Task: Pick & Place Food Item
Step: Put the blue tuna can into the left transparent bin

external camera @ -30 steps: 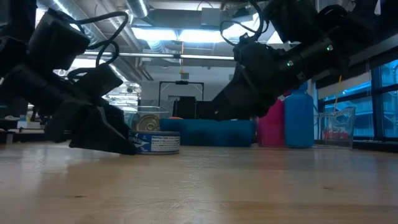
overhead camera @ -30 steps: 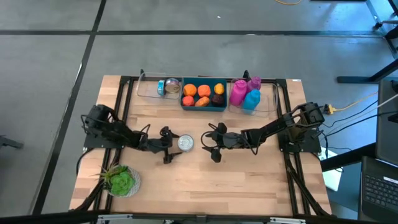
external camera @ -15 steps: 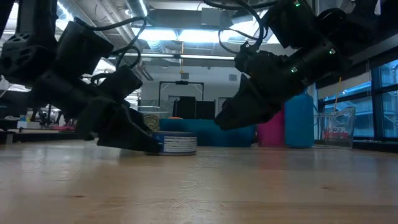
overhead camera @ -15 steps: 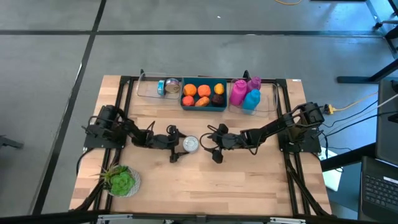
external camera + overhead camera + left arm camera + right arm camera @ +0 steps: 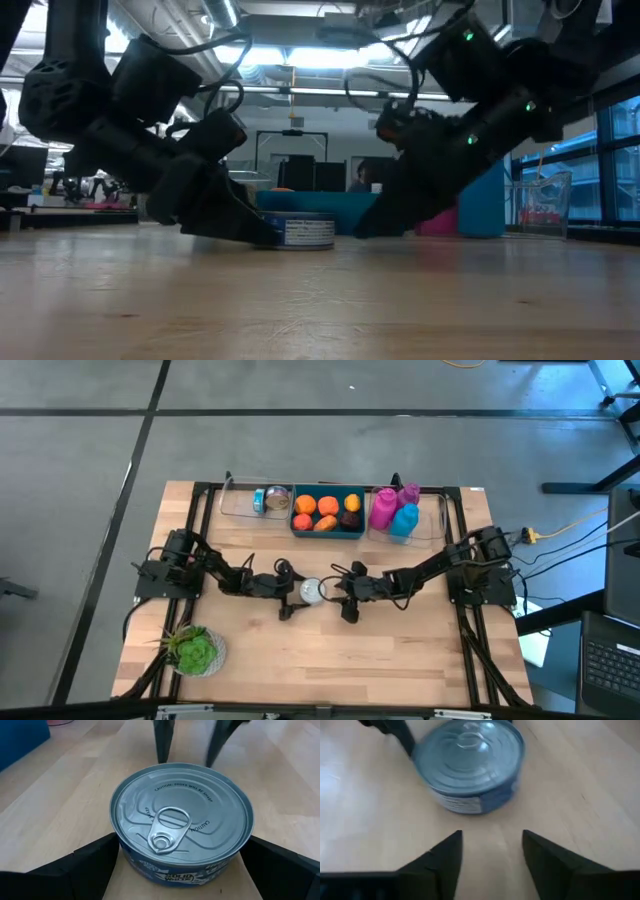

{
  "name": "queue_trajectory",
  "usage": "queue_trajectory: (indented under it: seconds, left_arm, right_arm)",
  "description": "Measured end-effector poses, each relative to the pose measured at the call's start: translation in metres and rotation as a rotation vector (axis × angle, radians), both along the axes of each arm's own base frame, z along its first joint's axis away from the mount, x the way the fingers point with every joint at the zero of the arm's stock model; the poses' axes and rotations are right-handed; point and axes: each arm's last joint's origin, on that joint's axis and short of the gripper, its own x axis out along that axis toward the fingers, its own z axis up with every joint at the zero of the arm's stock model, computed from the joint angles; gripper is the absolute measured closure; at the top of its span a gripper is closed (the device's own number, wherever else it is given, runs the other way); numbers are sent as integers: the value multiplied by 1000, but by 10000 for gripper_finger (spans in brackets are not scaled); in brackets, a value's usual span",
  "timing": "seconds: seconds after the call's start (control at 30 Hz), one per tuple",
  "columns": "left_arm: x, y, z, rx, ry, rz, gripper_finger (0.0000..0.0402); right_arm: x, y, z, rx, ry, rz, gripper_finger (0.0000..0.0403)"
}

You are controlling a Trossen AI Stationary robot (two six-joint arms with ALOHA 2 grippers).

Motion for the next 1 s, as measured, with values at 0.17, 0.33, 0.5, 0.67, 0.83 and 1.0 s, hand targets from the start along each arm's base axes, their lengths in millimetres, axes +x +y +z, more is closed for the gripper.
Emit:
queue_trajectory:
  seconds: [0.17, 0.33, 0.5, 0.67, 0.83, 1.0]
  left_arm:
    - [2, 0, 1, -3, -9, -3, 2]
    - [3, -1, 3, -11, -32, -11, 2]
    - [2, 0, 3, -2, -25, -13, 2]
    - [2, 0, 2, 0, -11, -9, 1]
    - [2, 1, 2, 2, -10, -9, 1]
    - [3, 3, 2, 4, -9, -8, 1]
  right_arm:
    - [6, -5, -9, 6, 0, -23, 259]
    - [19, -4, -11, -21, 0, -3, 307]
    - [36, -1, -14, -26, 2, 43, 341]
    - [39, 0, -14, -23, 5, 46, 363]
    - [39, 0, -13, -16, -1, 52, 376]
    - [40, 0, -13, -11, -6, 53, 389]
